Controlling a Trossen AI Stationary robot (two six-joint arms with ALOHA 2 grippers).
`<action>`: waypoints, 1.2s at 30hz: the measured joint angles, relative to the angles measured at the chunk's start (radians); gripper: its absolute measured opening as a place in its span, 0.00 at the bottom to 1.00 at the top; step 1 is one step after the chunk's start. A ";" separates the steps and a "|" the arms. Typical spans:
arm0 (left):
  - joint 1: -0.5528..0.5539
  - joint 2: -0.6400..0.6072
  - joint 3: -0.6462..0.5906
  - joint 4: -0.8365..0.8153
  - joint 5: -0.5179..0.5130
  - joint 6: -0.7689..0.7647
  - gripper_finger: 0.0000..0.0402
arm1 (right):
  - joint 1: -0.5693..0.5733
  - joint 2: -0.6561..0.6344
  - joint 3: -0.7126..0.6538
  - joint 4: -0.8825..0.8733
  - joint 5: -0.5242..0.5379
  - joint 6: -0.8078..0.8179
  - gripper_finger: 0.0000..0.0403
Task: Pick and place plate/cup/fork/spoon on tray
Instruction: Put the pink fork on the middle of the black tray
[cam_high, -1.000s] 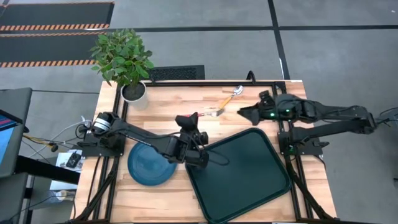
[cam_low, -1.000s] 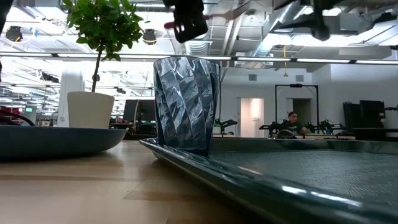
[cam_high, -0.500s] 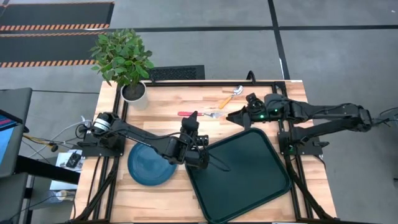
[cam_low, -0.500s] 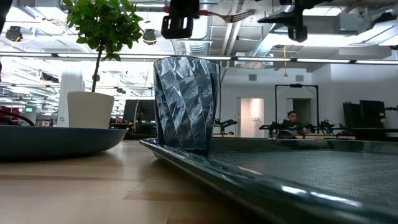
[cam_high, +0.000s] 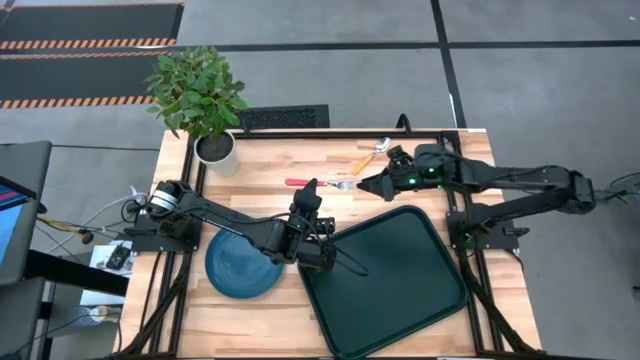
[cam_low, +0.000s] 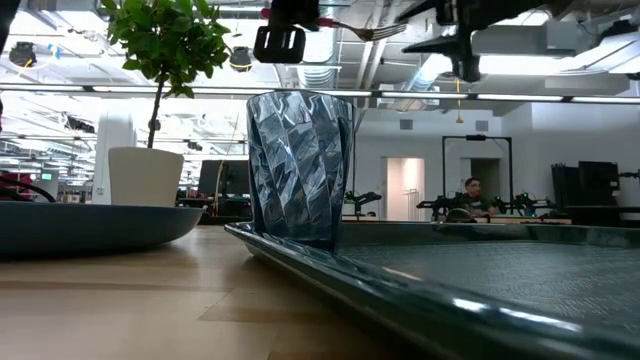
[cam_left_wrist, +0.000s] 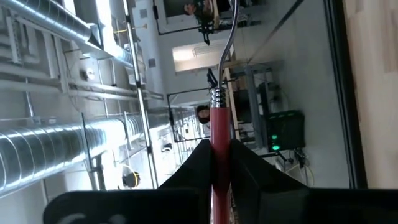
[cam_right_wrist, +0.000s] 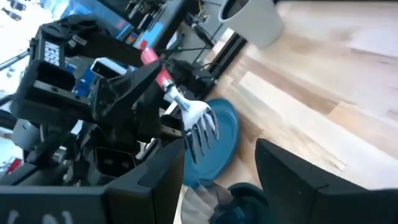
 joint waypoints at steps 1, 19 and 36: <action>0.000 0.000 0.000 0.000 0.000 -0.002 0.04 | -0.004 0.012 0.000 0.013 -0.004 0.000 0.55; 0.015 0.000 -0.001 0.001 0.003 -0.002 0.04 | -0.044 0.038 0.000 0.076 -0.076 0.024 0.29; -0.016 0.001 -0.001 0.190 0.132 -0.009 0.32 | -0.073 0.032 0.003 0.070 -0.082 -0.090 0.01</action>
